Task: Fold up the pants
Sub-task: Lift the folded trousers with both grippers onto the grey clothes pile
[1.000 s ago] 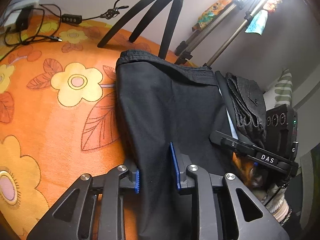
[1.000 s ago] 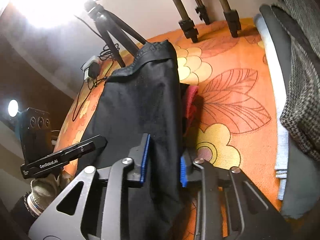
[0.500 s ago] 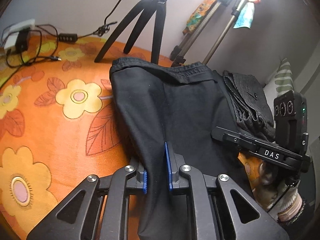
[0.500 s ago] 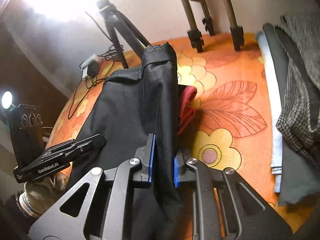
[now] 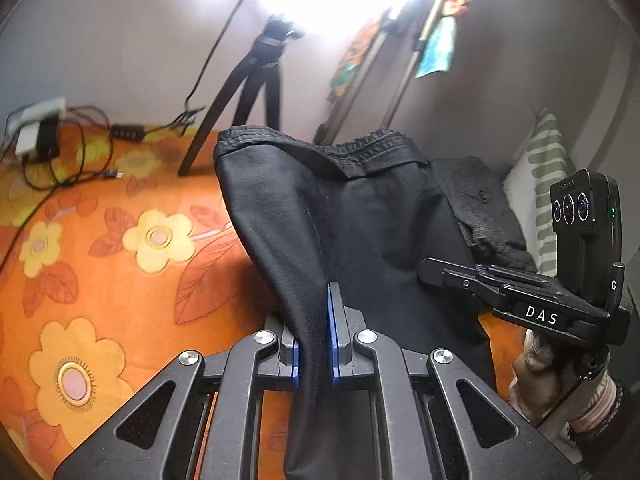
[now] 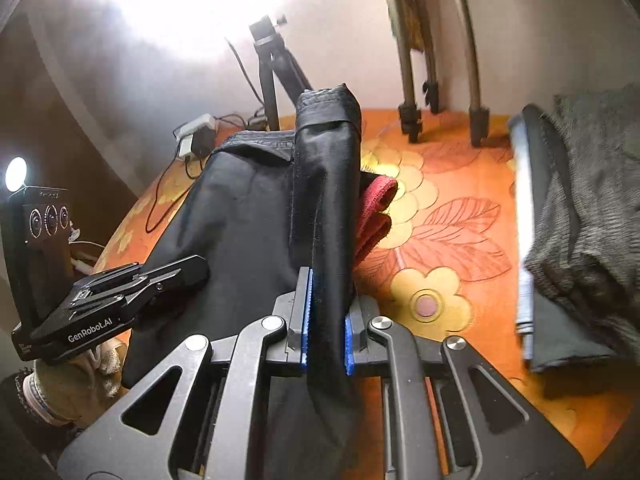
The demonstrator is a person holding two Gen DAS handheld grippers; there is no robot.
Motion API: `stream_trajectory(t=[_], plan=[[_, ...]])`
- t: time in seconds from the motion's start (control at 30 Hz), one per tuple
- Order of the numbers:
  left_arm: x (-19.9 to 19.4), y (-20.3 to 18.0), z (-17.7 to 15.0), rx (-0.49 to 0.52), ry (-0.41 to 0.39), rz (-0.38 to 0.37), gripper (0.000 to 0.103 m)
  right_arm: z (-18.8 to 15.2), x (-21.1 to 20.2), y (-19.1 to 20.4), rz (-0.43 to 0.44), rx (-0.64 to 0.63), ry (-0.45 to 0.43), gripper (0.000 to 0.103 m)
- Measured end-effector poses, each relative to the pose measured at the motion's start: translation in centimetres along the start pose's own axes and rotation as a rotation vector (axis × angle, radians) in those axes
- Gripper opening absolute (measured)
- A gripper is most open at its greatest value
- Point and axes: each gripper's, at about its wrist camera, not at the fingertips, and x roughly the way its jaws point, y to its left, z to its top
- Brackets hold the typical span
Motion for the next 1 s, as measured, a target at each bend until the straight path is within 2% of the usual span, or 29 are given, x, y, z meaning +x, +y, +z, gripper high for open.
stream_trajectory(t=[0.2, 0.37, 0.6, 0.8, 1.0], plan=[[-0.5, -3.9, 1.8, 0.034, -0.044, -0.062, 0.009, 0.5, -5.1, -1.1, -0.035, 0.016, -0.073, 0.013], [-0.1, -8.9, 3.9, 0.111, -0.061, -0.115, 0.009, 0.8, -9.6, -3.8, -0.073, 0.058, -0.141, 0.013], [2.1, -15.1, 6.2, 0.166, -0.076, -0.193, 0.009, 1.5, -15.5, -8.3, -0.153, 0.1, -0.212, 0.013], [5.3, -19.4, 8.2, 0.196, -0.064, -0.232, 0.009, 2.5, -18.2, -12.1, -0.204, 0.137, -0.235, 0.013], [8.3, -21.6, 9.3, 0.21, -0.048, -0.246, 0.009, 4.0, -19.6, -15.7, -0.248, 0.159, -0.24, 0.013]])
